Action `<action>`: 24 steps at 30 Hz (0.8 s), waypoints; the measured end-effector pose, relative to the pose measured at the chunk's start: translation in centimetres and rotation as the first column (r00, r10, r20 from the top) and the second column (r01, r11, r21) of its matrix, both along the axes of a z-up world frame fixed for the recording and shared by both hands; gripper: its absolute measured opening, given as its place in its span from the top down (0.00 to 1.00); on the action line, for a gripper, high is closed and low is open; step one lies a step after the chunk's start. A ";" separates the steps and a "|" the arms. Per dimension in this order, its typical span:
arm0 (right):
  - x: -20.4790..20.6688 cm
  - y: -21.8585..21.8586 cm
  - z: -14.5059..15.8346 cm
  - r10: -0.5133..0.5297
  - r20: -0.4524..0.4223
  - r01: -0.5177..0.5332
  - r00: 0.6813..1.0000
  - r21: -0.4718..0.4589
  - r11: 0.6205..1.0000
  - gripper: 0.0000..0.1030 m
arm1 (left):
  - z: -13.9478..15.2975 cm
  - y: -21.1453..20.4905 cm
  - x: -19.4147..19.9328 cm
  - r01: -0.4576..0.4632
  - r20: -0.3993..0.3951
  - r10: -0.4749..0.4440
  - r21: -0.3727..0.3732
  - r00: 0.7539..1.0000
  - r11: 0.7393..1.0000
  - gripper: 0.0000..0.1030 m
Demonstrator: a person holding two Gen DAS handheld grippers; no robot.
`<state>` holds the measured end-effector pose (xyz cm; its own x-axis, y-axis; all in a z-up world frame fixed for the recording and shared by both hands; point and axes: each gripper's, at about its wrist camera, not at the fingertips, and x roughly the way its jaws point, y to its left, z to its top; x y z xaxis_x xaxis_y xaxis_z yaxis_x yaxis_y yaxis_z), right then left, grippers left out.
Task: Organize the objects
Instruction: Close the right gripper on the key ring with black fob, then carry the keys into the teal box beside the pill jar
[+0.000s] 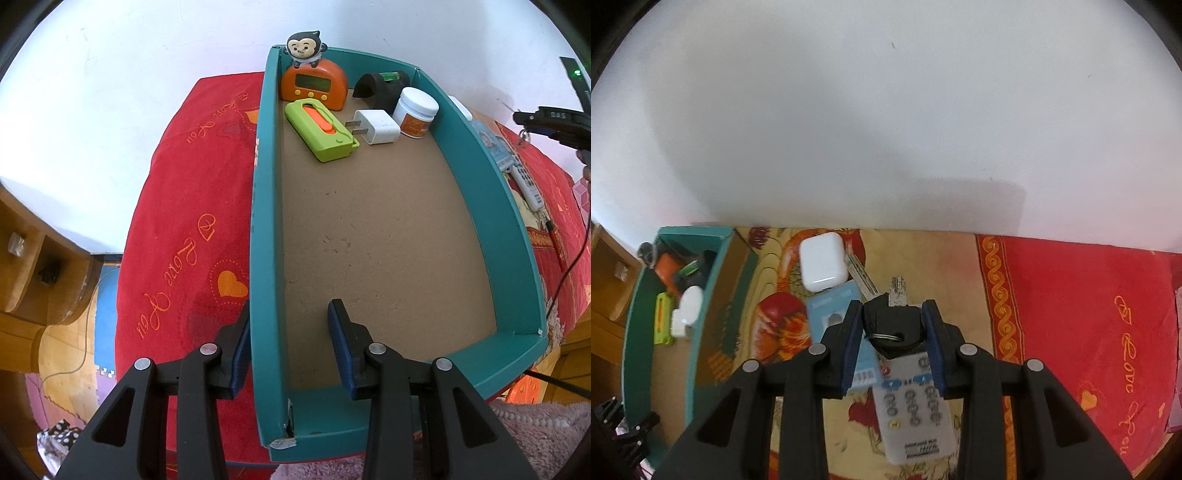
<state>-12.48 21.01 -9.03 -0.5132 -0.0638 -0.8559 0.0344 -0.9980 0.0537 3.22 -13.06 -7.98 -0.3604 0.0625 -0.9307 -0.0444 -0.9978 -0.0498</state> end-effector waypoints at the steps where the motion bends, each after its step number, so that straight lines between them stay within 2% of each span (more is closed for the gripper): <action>1: 0.4 -0.1 0.4 0.003 -0.006 -0.003 1.000 -0.004 1.000 0.69 | 0.0 0.0 0.0 0.000 0.000 0.000 0.000 1.000 1.000 0.63; 4: 0.3 0.4 1.3 0.014 -0.018 -0.014 1.000 -0.012 1.000 0.69 | 0.0 0.0 0.0 0.001 0.000 -0.001 0.000 1.000 1.000 0.63; 6: -0.8 -0.7 2.0 0.024 -0.021 -0.024 0.999 -0.026 0.999 0.69 | 0.0 0.0 0.0 0.001 0.000 -0.001 0.000 1.000 1.000 0.62; 8: -0.1 -1.2 2.7 0.045 -0.032 -0.046 0.998 -0.047 0.998 0.69 | 0.0 0.0 0.0 0.001 0.000 -0.001 -0.001 1.000 1.000 0.63; 12: 1.7 -4.0 5.7 0.104 -0.057 -0.108 0.993 -0.067 0.992 0.69 | 0.0 0.0 0.0 0.000 -0.001 0.000 0.000 1.000 1.000 0.63; 16: 2.9 -7.3 7.0 0.184 -0.061 -0.189 0.981 -0.098 0.977 0.69 | 0.0 -0.1 0.0 0.000 -0.001 0.000 0.001 1.000 1.000 0.63; 19: 3.6 -10.0 7.3 0.240 -0.057 -0.245 0.969 -0.114 0.963 0.69 | 0.0 -0.1 0.0 0.000 -0.001 0.000 0.001 1.000 1.000 0.63; 24: 4.0 -13.8 6.1 0.309 -0.023 -0.308 0.951 -0.159 0.938 0.69 | 0.0 -0.1 0.0 0.001 -0.001 -0.001 0.000 1.000 1.000 0.63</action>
